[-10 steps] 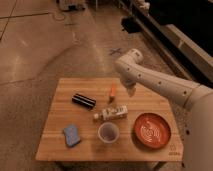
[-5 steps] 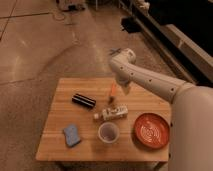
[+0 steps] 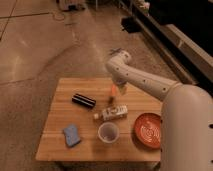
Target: Place the pepper in the ceramic bowl
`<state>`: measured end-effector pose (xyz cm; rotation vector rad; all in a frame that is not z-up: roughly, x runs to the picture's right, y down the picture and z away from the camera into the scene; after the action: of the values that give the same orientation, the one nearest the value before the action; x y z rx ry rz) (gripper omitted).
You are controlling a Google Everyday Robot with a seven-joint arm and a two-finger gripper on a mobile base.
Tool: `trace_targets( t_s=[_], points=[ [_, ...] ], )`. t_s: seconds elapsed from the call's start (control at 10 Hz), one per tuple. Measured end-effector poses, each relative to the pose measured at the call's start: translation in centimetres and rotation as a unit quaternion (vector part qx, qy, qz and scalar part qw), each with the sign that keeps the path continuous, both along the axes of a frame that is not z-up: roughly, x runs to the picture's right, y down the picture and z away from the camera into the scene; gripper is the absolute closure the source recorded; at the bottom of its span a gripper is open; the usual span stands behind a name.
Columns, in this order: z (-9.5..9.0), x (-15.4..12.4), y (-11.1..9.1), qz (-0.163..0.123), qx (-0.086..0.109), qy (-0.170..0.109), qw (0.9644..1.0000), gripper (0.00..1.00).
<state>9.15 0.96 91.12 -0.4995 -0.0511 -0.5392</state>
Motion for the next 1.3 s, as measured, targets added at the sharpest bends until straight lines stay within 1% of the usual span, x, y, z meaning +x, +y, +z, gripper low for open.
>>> trace_targets(
  t_s=[0.1,0.3,0.4,0.6,0.8,1.3],
  points=[
    [0.5,-0.2,0.3,-0.001,-0.003,0.000,1.0000,0.35],
    [1.3,-1.4,0.9,-0.005,-0.008,-0.002,1.0000,0.35],
    [1.5,-1.8,1.0,-0.006,-0.008,-0.004,0.9999,0.35],
    [2.2,-1.2,1.4,-0.006,-0.010,-0.001,0.9999,0.35],
    [3.2,-1.7,2.1,-0.008,-0.015,-0.003,0.9999,0.35],
    [4.7,-2.0,2.8,-0.011,-0.018,-0.001,0.9998,0.35]
  ],
)
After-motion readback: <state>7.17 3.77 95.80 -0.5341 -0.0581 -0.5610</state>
